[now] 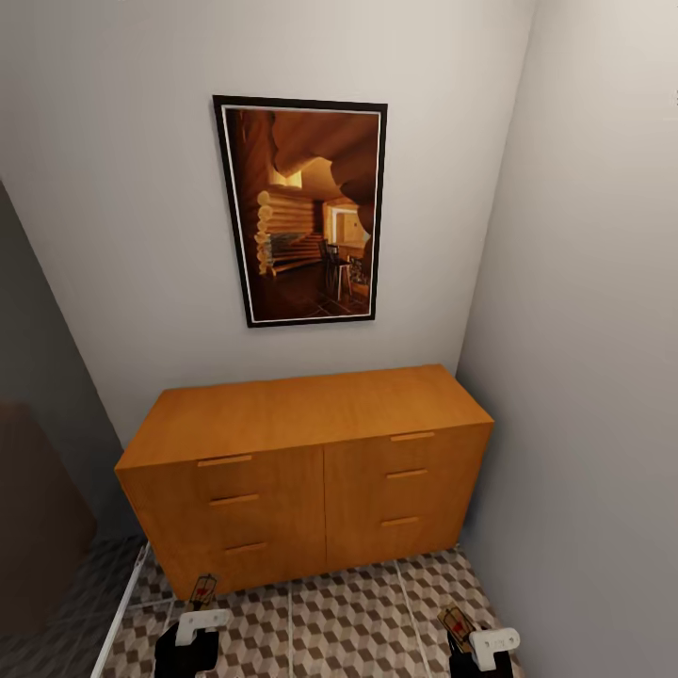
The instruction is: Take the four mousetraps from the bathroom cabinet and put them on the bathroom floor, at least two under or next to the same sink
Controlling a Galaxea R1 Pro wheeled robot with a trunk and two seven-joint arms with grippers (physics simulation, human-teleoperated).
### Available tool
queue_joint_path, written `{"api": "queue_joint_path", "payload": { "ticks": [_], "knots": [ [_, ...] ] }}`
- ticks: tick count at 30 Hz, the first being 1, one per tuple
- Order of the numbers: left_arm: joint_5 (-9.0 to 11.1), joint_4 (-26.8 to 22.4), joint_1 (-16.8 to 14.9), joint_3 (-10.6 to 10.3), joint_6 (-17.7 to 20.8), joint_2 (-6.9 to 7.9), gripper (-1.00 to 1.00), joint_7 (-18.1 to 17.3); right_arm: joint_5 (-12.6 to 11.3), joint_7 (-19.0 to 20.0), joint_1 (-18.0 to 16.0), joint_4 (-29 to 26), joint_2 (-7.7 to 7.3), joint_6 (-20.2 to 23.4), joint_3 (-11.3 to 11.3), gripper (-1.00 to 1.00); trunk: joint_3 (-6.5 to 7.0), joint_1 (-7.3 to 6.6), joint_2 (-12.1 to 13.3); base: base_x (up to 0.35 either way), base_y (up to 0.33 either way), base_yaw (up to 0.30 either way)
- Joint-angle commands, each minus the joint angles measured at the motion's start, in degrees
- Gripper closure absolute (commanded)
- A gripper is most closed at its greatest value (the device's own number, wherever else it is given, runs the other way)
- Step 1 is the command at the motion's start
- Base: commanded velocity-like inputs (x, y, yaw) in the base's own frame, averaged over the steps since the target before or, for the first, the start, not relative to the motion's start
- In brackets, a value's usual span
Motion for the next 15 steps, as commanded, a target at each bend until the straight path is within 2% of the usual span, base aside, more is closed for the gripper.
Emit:
{"api": "queue_joint_path", "payload": {
  "ticks": [1,5,15],
  "knots": [
    [-0.11,0.04,-0.03,-0.40,-0.09,-0.02,1.00,0.46,-0.58,-0.23,-0.06,0.02,-0.06,-0.19,0.50,1.00,-0.13,0.03,-0.13,-0.128,0.000,0.000],
    [-0.12,0.04,-0.04,-0.40,-0.09,-0.02,1.00,0.46,-0.58,-0.24,-0.06,0.02,-0.06,-0.19,0.47,1.00,-0.13,0.03,-0.13,-0.245,0.000,0.000],
    [-0.11,0.04,-0.04,-0.40,-0.07,-0.02,1.00,0.46,-0.58,-0.16,-0.06,0.18,-0.06,-0.27,0.52,1.00,-0.13,0.03,-0.13,-0.330,0.000,0.000]
  ]
}}
